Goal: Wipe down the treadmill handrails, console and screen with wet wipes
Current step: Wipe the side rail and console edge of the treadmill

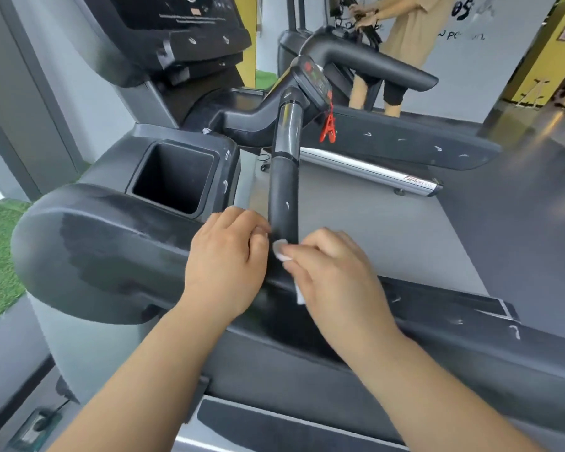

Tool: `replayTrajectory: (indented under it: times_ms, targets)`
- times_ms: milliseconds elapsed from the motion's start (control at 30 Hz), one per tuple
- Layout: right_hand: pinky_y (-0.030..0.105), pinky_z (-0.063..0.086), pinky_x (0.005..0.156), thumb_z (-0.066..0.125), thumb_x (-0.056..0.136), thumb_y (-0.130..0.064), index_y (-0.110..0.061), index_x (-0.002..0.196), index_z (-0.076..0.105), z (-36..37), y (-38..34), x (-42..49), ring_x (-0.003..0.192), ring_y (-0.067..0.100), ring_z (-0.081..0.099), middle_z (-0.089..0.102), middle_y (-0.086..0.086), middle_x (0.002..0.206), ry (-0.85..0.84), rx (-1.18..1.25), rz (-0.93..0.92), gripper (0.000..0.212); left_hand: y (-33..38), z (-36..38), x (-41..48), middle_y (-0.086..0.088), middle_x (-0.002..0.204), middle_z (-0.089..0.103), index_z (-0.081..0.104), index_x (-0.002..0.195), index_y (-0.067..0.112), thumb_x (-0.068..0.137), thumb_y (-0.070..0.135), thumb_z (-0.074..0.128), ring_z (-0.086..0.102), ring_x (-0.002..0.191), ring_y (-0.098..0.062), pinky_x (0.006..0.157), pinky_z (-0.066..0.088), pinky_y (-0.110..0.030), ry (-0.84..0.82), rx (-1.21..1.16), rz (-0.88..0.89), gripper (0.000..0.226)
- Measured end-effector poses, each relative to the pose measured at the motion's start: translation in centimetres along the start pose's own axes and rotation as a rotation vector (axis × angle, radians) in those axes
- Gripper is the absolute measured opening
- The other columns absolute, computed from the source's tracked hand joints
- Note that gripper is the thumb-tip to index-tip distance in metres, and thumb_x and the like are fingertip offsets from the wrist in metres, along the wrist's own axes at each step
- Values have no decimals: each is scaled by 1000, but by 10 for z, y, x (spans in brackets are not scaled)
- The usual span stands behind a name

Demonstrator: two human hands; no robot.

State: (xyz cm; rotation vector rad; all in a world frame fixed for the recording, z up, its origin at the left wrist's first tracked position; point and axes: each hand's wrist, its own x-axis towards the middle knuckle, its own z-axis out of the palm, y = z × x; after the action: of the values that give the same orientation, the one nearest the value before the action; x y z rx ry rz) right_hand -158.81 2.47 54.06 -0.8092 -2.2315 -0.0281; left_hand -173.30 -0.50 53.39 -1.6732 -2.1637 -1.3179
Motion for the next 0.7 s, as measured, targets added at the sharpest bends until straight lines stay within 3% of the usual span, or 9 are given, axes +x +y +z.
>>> replayTrajectory:
  times_ms: [67,267,367,433,500,600,700]
  targets:
    - [34,42,60,72,76,-14,-16,86,72,19,-14,-3,69,25,48,53,1,76,8,-122,-11,9,-2,-2,5,8,89,60,66,88,16,77,40,19,53,87,-18,76,39,-28,-70,-49,44,54]
    - [31,34,66,84,62,3,-17,99,73,1,10,-52,74,18,42,57,0,82,67,-273,171,43,-21,-8,5,0,86,64,69,86,15,85,30,30,58,78,-26,74,49,-37,-184,3,284,41]
    - [35,39,68,79,70,5,-13,97,74,-16,20,-70,74,16,41,56,-3,79,120,-281,355,33,-18,-10,3,2,91,63,69,88,17,85,31,32,58,82,-25,76,50,-40,-201,-29,344,39]
    - [33,41,73,71,82,-7,-14,94,74,-16,14,-64,76,9,43,54,-11,78,239,-148,474,15,-11,-8,1,3,92,62,68,90,18,85,31,32,58,83,-24,76,50,-39,-227,-78,402,38]
    - [25,42,71,61,87,-17,-15,96,75,-2,-6,-47,75,10,48,57,-7,79,344,-132,425,16,-4,-4,1,3,93,62,68,92,18,86,31,32,57,83,-23,75,50,-38,-259,-133,451,38]
    - [28,35,63,47,88,-16,-13,82,69,28,-30,-30,70,17,45,58,0,79,342,-194,313,22,-1,-1,4,4,94,63,67,95,17,87,31,31,57,85,-22,75,49,-39,-289,-191,458,40]
    - [27,25,65,49,88,-17,-20,98,60,36,-29,-36,74,18,40,51,-3,86,296,-287,263,15,-6,0,5,3,93,63,67,94,15,86,31,29,57,85,-22,75,50,-39,-301,-185,458,42]
